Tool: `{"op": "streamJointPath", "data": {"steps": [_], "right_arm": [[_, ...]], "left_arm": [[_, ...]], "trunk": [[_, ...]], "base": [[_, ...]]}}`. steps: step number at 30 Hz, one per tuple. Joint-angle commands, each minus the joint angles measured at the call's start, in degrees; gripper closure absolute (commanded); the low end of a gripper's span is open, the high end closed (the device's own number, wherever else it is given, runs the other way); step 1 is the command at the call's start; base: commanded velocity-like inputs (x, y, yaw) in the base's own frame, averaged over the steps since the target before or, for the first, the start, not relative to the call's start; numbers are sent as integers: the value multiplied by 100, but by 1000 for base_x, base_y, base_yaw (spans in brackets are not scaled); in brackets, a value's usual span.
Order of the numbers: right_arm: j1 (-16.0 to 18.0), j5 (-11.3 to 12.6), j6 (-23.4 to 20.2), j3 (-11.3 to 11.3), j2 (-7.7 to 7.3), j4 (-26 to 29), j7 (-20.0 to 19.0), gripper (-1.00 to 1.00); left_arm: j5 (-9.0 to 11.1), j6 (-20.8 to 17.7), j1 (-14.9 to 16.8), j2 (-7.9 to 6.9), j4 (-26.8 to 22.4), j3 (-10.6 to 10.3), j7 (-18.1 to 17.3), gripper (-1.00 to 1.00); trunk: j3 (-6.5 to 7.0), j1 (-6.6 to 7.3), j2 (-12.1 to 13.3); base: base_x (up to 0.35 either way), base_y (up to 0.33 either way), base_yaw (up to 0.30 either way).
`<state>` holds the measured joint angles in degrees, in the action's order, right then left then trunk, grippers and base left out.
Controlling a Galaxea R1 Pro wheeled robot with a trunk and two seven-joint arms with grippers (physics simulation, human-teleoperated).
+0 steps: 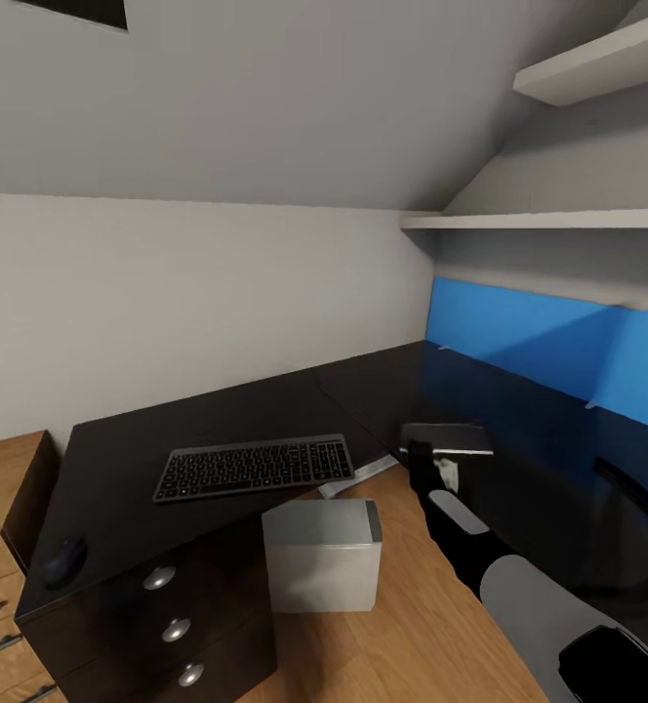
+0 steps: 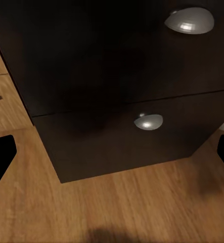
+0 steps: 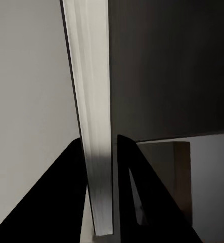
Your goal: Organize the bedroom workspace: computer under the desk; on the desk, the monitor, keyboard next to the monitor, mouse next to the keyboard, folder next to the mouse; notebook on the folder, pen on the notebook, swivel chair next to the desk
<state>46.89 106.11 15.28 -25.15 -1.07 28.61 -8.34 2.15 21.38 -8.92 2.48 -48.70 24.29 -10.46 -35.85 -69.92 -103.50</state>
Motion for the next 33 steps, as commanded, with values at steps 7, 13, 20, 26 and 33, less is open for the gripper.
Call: {"op": "streamJointPath", "data": {"steps": [7, 13, 20, 26, 33], "right_arm": [[5, -424, 29, -41, 1, 7, -322, 100], [5, -509, 38, -203, 6, 73, -762, 100], [-22, -607, 31, -337, 2, 372, -886, 100], [-29, -616, -110, -350, -5, 367, -813, 100], [-30, -618, -972, -340, -23, 351, -624, 100]], "left_arm": [[22, -3, 0, 7, 41, 22, -60, -100], [21, -9, -2, 7, 66, 16, -61, -100], [19, -8, 2, 7, 78, 15, -61, -100], [15, -8, 1, 7, 80, 14, -61, -100], [14, -10, -2, 7, 80, 14, -61, -100]], "trunk": [[-5, 0, -2], [-5, 0, -2], [-5, 0, -2], [-5, 0, -2], [-5, 0, -2]], "base": [[0, 0, 0], [0, 0, 0], [0, 0, 0], [0, 0, 0], [0, 0, 0]]}}
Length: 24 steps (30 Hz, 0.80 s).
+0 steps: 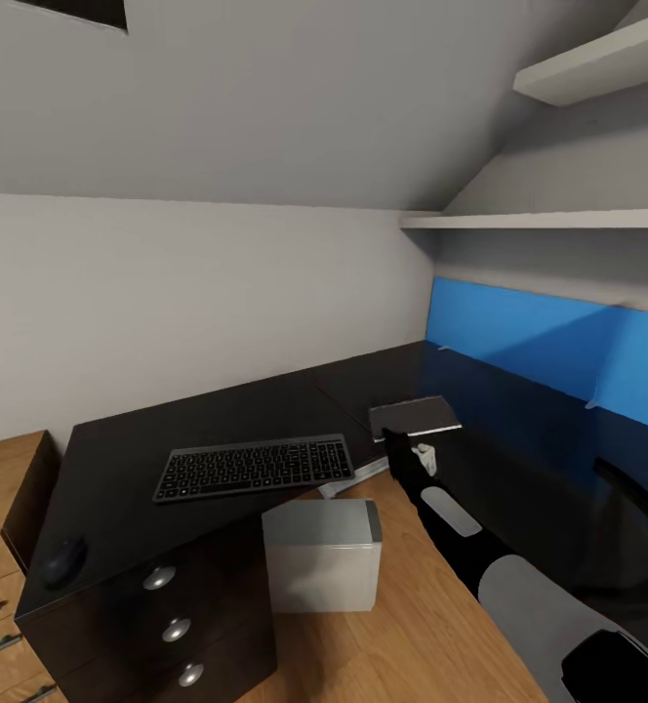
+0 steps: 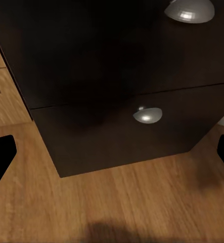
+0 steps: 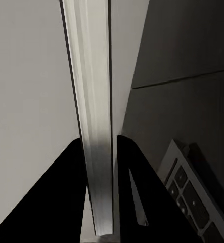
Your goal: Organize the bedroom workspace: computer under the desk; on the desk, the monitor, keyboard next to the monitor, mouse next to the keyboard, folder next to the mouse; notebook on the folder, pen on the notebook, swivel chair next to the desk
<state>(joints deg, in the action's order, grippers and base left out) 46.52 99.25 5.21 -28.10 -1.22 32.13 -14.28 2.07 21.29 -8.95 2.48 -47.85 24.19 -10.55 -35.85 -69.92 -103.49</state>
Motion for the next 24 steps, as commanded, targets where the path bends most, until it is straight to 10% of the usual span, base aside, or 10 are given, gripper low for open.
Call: {"op": "streamJointPath", "data": {"steps": [1, 11, 18, 24], "right_arm": [[6, 68, -180, -37, -11, -2, -2, 100], [6, 15, -513, -66, -48, 122, -311, 100], [-228, -515, -7, -146, -30, 740, -303, 100], [-765, -1273, 158, -592, 165, 2051, 891, 100]], "left_arm": [[22, -2, 2, 7, -6, 24, -53, -100], [22, -2, 1, 7, 26, 21, -53, -100], [22, -1, 3, 7, 76, 16, -61, -100], [22, 5, 1, 3, 82, 15, -61, -100]], "trunk": [[-4, 0, -3], [-4, 0, -3], [-4, 0, -3], [-4, 0, -3]], "base": [[0, 0, 0], [0, 0, 0], [0, 0, 0], [0, 0, 0]]}}
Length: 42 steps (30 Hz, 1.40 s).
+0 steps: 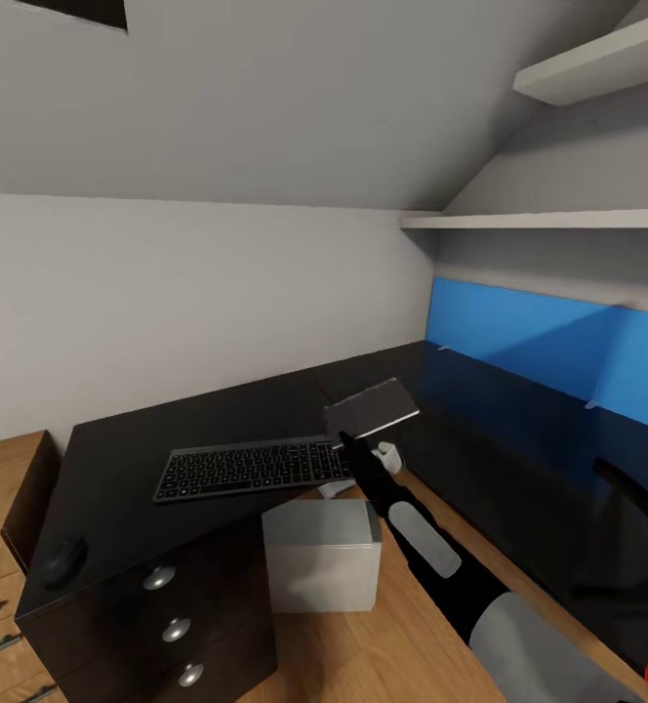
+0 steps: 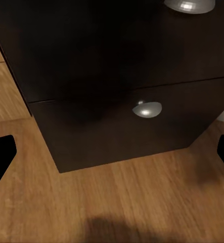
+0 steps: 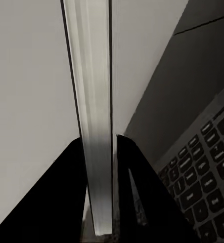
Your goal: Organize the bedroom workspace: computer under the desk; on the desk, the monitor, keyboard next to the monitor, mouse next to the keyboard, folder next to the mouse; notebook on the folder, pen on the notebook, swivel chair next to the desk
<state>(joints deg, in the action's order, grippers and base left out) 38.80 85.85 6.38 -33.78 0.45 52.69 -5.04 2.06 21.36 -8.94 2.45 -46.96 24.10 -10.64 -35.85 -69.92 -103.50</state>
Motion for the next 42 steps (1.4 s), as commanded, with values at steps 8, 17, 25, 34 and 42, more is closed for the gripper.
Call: {"op": "streamJointPath", "data": {"steps": [8, 17, 25, 34, 42], "right_arm": [[-91, -97, 55, -596, 308, 340, 575, 100], [-149, -112, 56, -705, 363, 439, 617, 100], [-281, -118, 70, -723, 409, 626, 624, 100], [-354, -106, 697, -740, 446, 802, 655, 100], [-355, -122, 741, -847, 520, 790, 667, 100]], "left_arm": [[26, 0, 1, 2, -6, 27, -47, -100], [25, -8, -1, 2, -6, 31, -41, -100], [31, -24, 2, -9, -6, 42, -33, -100], [32, -18, 0, -11, -5, 42, -26, -100], [32, -21, 4, -15, -6, 47, -25, -100]], "trunk": [[-4, 0, -2], [-4, 0, -2], [-4, 0, -2], [-4, 0, -2], [-4, 0, -2]], "base": [[-93, 0, 0], [-315, 0, 0], [-239, 0, 0], [-6, 0, 210], [-77, 0, 267]]}}
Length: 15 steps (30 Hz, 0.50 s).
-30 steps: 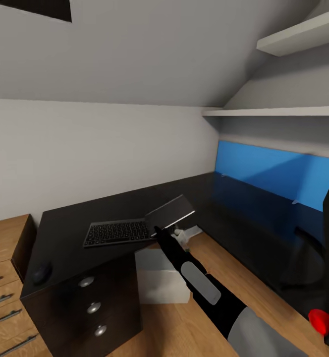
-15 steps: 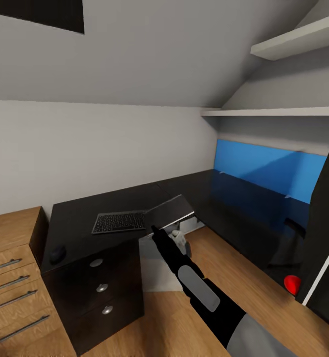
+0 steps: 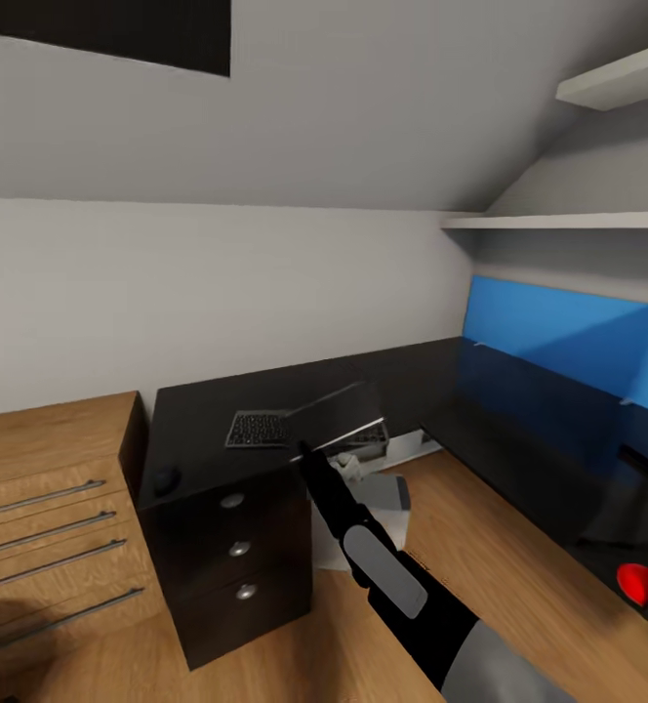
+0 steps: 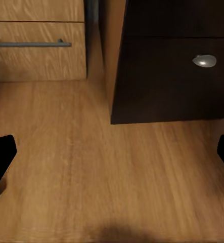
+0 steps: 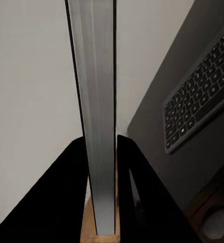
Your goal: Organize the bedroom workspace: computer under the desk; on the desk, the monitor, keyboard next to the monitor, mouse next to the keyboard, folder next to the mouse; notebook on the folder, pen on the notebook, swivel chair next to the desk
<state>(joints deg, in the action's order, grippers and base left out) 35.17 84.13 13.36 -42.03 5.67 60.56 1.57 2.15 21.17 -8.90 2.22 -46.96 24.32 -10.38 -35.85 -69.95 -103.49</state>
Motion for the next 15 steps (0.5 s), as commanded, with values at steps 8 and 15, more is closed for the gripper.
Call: {"op": "streamJointPath", "data": {"steps": [8, 15], "right_arm": [[8, 12, 52, -232, 163, -22, 188, 100], [8, 8, 53, -293, 182, -26, 391, 100]], "left_arm": [[29, -11, -1, 6, -2, 28, -50, -100], [31, -23, -2, 0, 74, 47, -44, -100]], "trunk": [[-5, 2, -3], [-5, 2, -3]], "base": [[-287, -4, 271], [-327, -84, 274]]}}
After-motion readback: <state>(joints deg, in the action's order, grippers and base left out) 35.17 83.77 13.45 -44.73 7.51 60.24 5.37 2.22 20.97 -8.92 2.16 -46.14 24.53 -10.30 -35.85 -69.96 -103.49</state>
